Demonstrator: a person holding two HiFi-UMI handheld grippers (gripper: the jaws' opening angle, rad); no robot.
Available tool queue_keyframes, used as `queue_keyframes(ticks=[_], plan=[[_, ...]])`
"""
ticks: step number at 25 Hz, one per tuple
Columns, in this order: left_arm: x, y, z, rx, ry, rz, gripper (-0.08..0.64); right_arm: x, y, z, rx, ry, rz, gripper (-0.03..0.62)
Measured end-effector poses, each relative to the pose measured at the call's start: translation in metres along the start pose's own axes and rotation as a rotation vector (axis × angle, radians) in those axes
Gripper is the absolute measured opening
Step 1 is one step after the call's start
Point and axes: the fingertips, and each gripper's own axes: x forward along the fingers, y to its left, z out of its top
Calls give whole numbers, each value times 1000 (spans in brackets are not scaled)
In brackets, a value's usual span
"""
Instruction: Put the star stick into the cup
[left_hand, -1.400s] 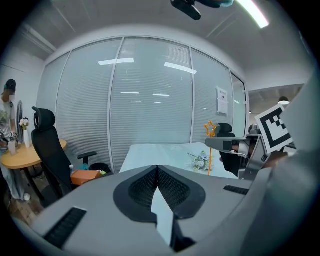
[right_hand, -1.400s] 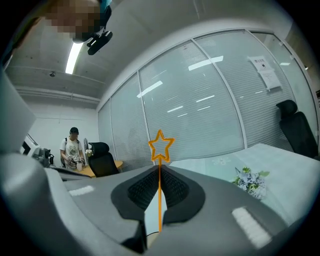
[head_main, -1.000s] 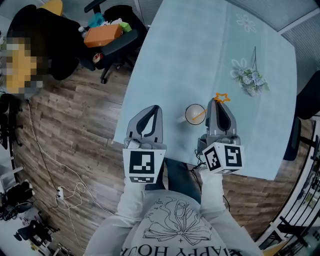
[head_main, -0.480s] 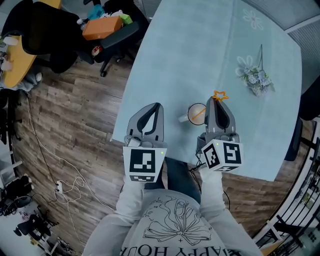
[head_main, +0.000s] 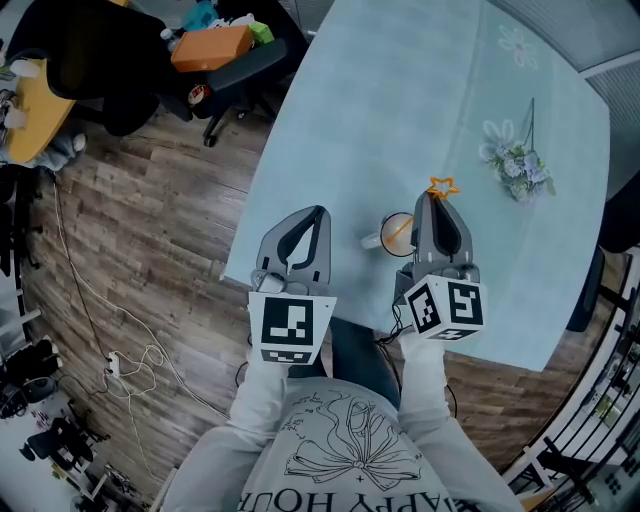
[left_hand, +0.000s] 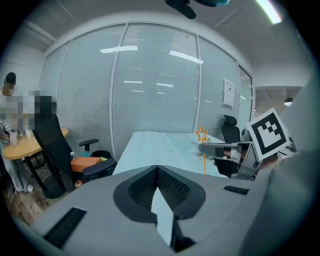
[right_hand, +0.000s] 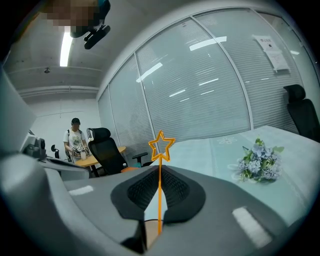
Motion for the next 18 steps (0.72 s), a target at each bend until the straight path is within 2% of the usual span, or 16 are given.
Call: queue_keyframes(ticks=[10, 18], plan=[[2, 2, -4, -9, 11, 3, 5, 7, -2, -10, 3, 32, -17, 53], [-7, -2, 11, 4, -27, -3, 5, -8, 0, 11, 4, -9, -35, 69]])
